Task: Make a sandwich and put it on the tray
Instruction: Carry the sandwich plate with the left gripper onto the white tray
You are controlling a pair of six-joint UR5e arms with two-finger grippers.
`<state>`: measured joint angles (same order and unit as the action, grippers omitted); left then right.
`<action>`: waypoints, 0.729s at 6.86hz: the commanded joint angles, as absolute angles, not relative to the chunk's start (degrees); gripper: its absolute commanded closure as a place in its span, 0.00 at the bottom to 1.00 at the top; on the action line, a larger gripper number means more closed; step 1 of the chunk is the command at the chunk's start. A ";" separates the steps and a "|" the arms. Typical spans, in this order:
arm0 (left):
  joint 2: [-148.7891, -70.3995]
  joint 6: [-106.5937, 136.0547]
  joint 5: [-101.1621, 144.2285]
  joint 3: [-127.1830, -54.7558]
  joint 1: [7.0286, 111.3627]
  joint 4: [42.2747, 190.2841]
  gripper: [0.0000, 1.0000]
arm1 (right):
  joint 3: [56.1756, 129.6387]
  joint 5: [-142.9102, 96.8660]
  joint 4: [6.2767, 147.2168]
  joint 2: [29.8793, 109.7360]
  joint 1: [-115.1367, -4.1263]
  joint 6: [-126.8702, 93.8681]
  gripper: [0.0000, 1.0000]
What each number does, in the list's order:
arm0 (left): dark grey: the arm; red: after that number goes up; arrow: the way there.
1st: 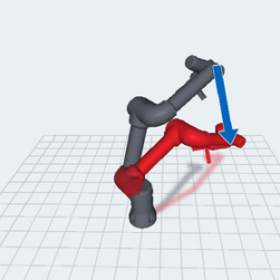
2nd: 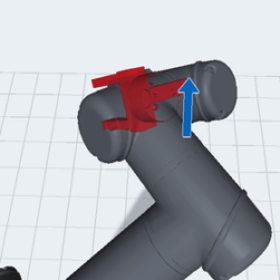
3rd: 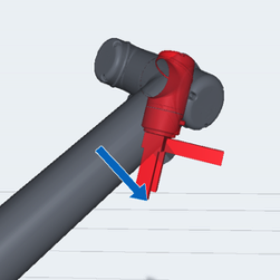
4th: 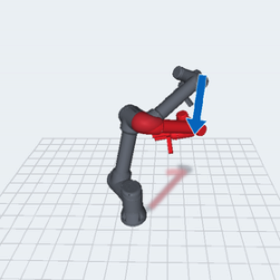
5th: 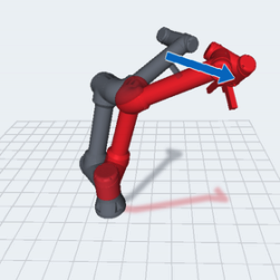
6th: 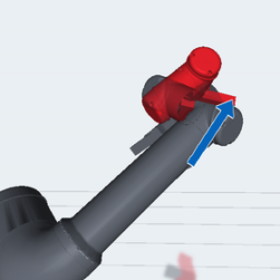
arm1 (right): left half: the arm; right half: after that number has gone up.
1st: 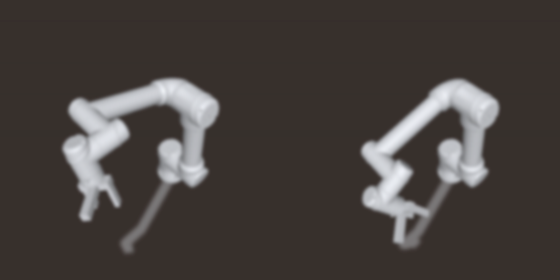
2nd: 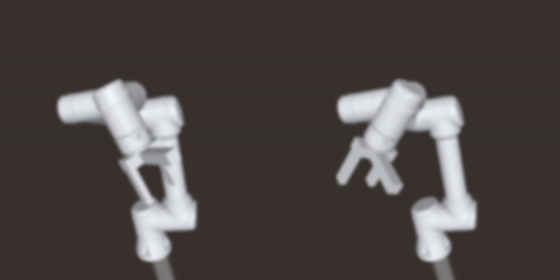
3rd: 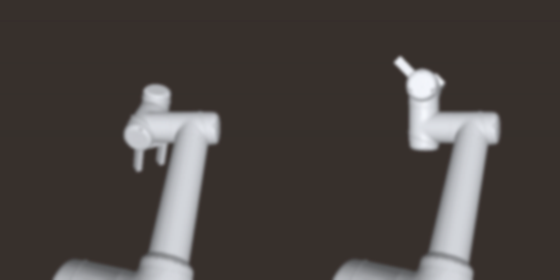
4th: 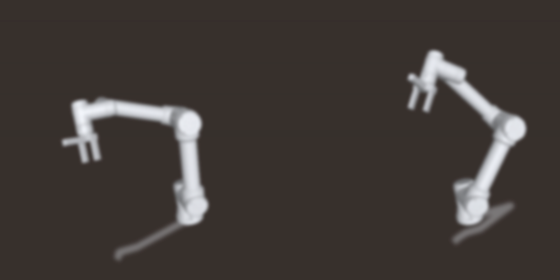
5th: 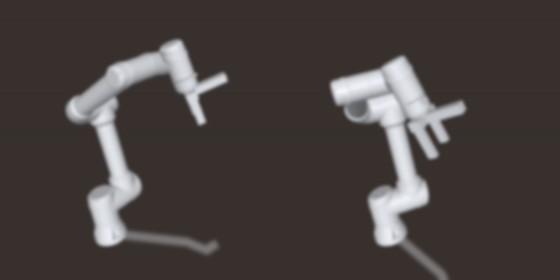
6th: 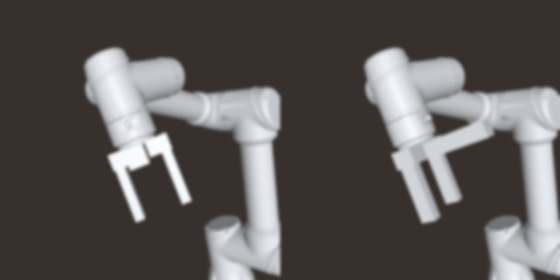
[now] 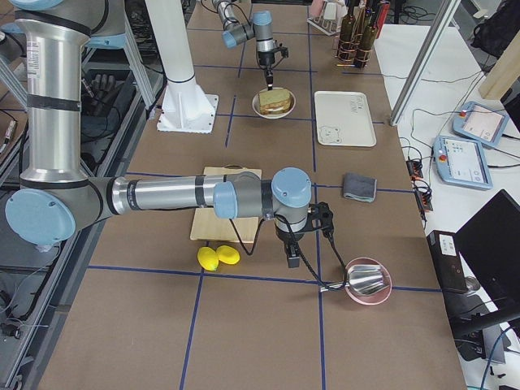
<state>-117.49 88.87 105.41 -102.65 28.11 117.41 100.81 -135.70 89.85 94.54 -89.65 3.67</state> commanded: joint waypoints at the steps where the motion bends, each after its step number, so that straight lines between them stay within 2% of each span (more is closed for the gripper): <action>1: -122.75 88.16 112.21 -96.55 35.65 117.86 1.00 | 100.99 -135.70 89.82 94.48 -89.65 3.78 0.00; 3: -129.08 80.72 118.79 -85.58 43.03 117.86 1.00 | 100.99 -135.79 90.00 94.48 -89.65 3.78 0.00; 5: -139.08 77.71 122.25 -70.56 46.75 118.47 1.00 | 100.90 -135.70 90.00 94.48 -89.65 3.78 0.00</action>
<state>-133.31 79.72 120.37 -79.25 44.54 118.01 100.98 -135.77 89.99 94.48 -89.65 3.78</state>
